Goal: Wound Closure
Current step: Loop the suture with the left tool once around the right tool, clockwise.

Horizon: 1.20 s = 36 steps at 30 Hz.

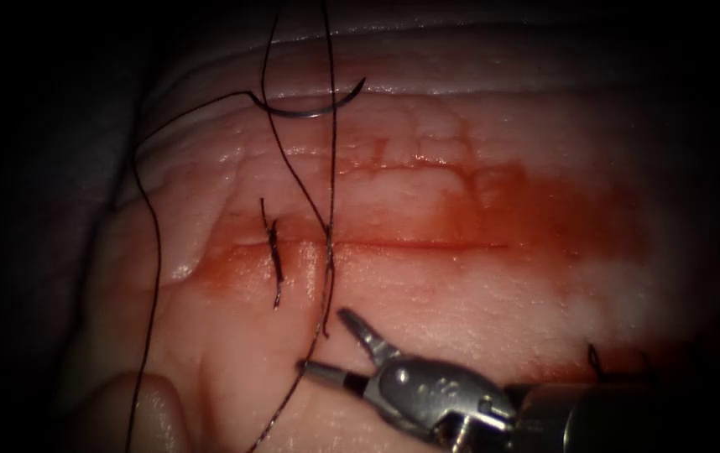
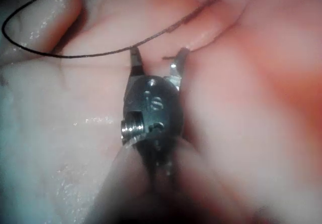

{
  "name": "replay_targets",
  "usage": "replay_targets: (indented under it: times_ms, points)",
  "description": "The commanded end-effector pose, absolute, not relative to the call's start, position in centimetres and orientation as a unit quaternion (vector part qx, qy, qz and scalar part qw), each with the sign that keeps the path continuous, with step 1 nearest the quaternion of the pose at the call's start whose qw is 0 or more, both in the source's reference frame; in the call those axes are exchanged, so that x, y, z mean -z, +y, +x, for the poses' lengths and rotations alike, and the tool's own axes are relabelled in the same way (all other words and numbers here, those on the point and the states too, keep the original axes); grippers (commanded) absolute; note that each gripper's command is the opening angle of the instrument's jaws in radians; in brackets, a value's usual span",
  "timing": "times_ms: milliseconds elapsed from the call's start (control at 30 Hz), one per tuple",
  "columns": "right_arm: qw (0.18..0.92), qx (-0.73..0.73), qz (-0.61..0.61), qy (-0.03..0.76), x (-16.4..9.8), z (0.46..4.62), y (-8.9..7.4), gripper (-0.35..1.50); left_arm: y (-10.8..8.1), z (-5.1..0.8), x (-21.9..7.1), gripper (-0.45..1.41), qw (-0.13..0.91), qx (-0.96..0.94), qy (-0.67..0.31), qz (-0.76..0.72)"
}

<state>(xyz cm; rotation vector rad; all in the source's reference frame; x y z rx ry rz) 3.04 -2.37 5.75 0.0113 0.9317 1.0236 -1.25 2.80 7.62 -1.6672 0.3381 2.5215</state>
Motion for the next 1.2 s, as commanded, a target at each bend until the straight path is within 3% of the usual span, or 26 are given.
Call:
replay_targets:
  times_ms: [33,333,567,633,667,700,733,767,1200]
  points:
    - [0.764,-0.473,0.003,0.438,-5.8,2.99,-2.3,1.16,2.7,-1.28,-7.6,-0.45,0.045,-0.823,0.096,-0.558]
    - [0.773,-0.441,-0.003,0.455,-5.7,2.57,-1.9,0.93,1.5,-1.05,-6.4,-0.45,-0.019,-0.751,-0.019,-0.660]
    - [0.772,-0.413,0.026,0.482,-5.8,2.53,-1.7,0.94,1.1,-1.09,-5.9,-0.45,-0.038,-0.733,-0.029,-0.679]
    - [0.769,-0.401,0.044,0.496,-5.8,2.56,-1.6,0.88,0.9,-1.11,-5.7,-0.45,-0.038,-0.737,-0.027,-0.675]
    - [0.768,-0.399,0.049,0.498,-5.8,2.59,-1.6,0.78,0.8,-1.11,-5.7,-0.45,-0.039,-0.737,-0.026,-0.675]
    - [0.767,-0.397,0.053,0.501,-5.8,2.61,-1.6,0.52,0.8,-1.12,-5.6,-0.45,-0.040,-0.737,-0.026,-0.674]
    - [0.766,-0.395,0.057,0.504,-5.8,2.65,-1.5,-0.13,0.7,-1.12,-5.6,-0.45,-0.041,-0.737,-0.026,-0.674]
    - [0.766,-0.393,0.061,0.504,-5.8,2.69,-1.5,-0.35,0.7,-1.13,-5.5,-0.45,-0.041,-0.739,-0.024,-0.672]
    - [0.742,-0.324,0.175,0.561,-6.1,3.50,-1.0,-0.35,0.2,-1.22,-5.4,-0.45,-0.059,-0.742,-0.012,-0.667]
